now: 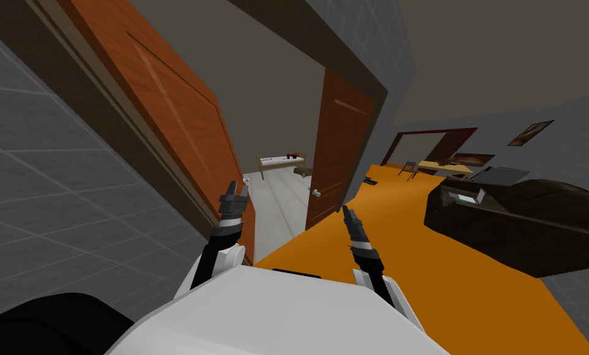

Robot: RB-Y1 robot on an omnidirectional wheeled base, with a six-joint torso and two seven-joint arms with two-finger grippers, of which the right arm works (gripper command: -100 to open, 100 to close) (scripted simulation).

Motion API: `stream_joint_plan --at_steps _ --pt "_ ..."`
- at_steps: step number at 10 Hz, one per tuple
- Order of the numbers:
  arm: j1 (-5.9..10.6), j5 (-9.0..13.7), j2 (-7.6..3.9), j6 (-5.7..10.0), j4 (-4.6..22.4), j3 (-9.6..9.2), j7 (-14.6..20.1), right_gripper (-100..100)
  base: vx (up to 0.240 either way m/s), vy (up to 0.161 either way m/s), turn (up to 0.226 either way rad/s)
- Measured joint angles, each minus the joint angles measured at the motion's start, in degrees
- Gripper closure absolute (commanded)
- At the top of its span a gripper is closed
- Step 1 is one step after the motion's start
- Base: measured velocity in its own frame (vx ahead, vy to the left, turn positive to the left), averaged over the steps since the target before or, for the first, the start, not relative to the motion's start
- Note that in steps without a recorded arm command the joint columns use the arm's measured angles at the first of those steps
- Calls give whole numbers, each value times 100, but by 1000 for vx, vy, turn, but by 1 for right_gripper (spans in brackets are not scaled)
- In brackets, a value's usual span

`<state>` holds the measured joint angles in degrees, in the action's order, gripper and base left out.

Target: Push the door open

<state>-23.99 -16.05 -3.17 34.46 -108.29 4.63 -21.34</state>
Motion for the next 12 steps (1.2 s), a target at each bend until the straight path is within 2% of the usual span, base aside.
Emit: stream_joint_plan --at_steps 3,7,9,12 --pt "118 -275 -45 197 469 71 -303 -100 90 -77 71" --pt "172 -656 -84 449 988 142 -709 -100 88 -86 78" --pt "300 -858 -57 589 1370 180 -957 -100 90 -79 66" --pt "373 -1148 -54 778 1796 238 -1275 -100 83 -80 79"
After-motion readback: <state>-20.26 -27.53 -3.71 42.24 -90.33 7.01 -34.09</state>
